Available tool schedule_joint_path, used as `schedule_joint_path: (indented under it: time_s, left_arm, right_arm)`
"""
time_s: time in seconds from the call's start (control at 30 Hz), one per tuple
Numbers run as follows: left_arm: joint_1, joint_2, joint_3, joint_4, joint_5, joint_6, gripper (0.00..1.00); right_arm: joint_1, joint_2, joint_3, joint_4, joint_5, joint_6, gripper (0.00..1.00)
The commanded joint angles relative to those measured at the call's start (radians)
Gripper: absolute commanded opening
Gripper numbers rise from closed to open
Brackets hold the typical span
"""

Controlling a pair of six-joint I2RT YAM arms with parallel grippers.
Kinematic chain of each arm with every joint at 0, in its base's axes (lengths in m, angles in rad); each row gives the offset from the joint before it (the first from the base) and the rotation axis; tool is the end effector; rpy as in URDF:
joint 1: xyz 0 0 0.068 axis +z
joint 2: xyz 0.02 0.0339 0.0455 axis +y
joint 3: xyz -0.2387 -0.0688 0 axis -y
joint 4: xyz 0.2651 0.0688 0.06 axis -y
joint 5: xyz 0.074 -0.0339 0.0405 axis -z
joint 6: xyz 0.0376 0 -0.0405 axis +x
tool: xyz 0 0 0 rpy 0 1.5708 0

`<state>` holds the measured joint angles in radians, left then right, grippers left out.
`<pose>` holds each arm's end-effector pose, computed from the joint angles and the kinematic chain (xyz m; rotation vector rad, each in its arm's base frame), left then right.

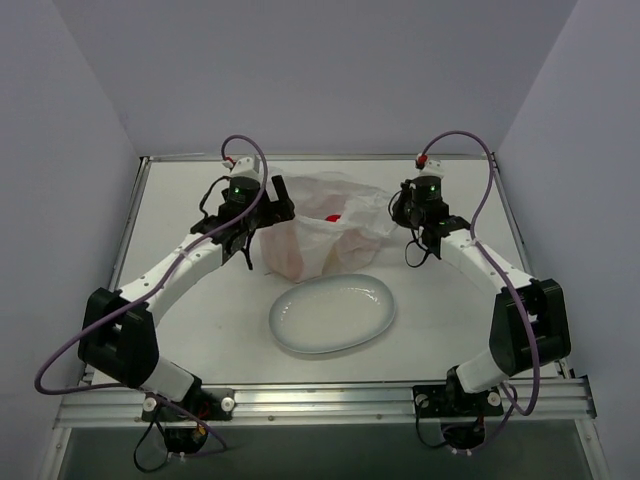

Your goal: Take the fake fruits out of the plastic bag

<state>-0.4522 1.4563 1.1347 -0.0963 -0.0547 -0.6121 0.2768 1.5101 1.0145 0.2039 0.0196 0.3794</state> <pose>0.3293 -0.1577 0.2785 -0.1994 2.0342 -0.6259 0.3601 0.1015 0.2464 0.1104 1.8820 0.4344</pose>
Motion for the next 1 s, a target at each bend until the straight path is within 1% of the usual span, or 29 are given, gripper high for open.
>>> schedule_joint_path:
  time_s: [0.0,0.03,0.07,0.1,0.13,0.17,0.2,0.23,0.27,0.3,0.33,0.4,0.43,0.53,0.57,0.67,0.7,0.73,0.83,0.97]
  left_arm:
    - [0.003,0.032,0.044,0.120,-0.044,0.006,1.00]
    - [0.003,0.035,0.030,0.142,-0.036,0.000,0.96]
    - [0.003,0.038,0.008,0.177,-0.022,-0.005,0.83]
    - [0.003,0.041,0.001,0.187,-0.022,-0.008,0.69]
    - [0.003,0.041,-0.004,0.197,-0.022,-0.009,0.51]
    - [0.003,0.041,-0.016,0.202,-0.023,-0.009,0.27]
    - [0.004,0.036,-0.019,0.204,-0.023,-0.005,0.16]
    - [0.004,0.033,-0.024,0.202,-0.022,-0.002,0.08]
    - [0.006,0.027,-0.027,0.202,-0.017,-0.002,0.03]
    - [0.004,0.009,-0.041,0.205,-0.005,-0.003,0.02]
    - [0.003,0.000,-0.050,0.214,-0.001,-0.005,0.02]
    - [-0.002,-0.034,-0.087,0.224,0.010,-0.020,0.02]
    - [-0.002,-0.045,-0.096,0.230,0.021,-0.024,0.02]
    - [-0.009,-0.082,-0.145,0.250,0.033,-0.040,0.02]
    - [-0.013,-0.096,-0.154,0.250,0.033,-0.041,0.02]
    - [-0.016,-0.111,-0.187,0.254,0.035,-0.046,0.02]
    - [-0.019,-0.117,-0.193,0.256,0.035,-0.046,0.02]
    - [-0.019,-0.120,-0.203,0.259,0.038,-0.044,0.02]
    - [-0.020,-0.122,-0.216,0.265,0.044,-0.048,0.02]
    - [-0.028,-0.123,-0.242,0.273,0.049,-0.052,0.02]
  right_arm:
    - [0.005,-0.048,-0.002,-0.014,0.016,-0.017,0.00]
    - [0.005,-0.051,-0.001,-0.015,0.017,-0.019,0.00]
    - [0.005,-0.053,0.006,-0.023,0.017,-0.020,0.01]
    - [0.005,-0.051,0.010,-0.030,0.017,-0.020,0.05]
    - [0.007,-0.053,0.016,-0.038,0.017,-0.019,0.10]
    - [0.006,-0.056,0.027,-0.059,0.028,-0.019,0.18]
    - [0.005,-0.068,0.030,-0.069,0.032,-0.017,0.38]
    - [0.005,-0.079,0.033,-0.078,0.040,-0.016,0.50]
    - [0.005,-0.093,0.035,-0.098,0.048,-0.016,0.61]
    - [0.005,-0.128,0.038,-0.107,0.063,-0.014,0.70]
    - [0.007,-0.148,0.039,-0.115,0.068,-0.014,0.81]
    - [0.016,-0.212,0.045,-0.147,0.086,0.001,0.91]
    - [0.025,-0.232,0.045,-0.153,0.095,0.006,0.92]
    - [0.128,-0.303,0.039,-0.173,0.172,0.041,0.94]
    - [0.201,-0.315,0.036,-0.173,0.195,0.053,0.94]
    - [0.307,-0.341,0.001,-0.158,0.247,0.114,0.95]
    - [0.365,-0.341,-0.016,-0.141,0.255,0.130,0.96]
    - [0.387,-0.335,-0.046,-0.114,0.259,0.156,0.97]
    - [0.423,-0.271,-0.060,-0.101,0.273,0.182,1.00]
    - [0.398,-0.156,-0.019,-0.089,0.319,0.167,1.00]
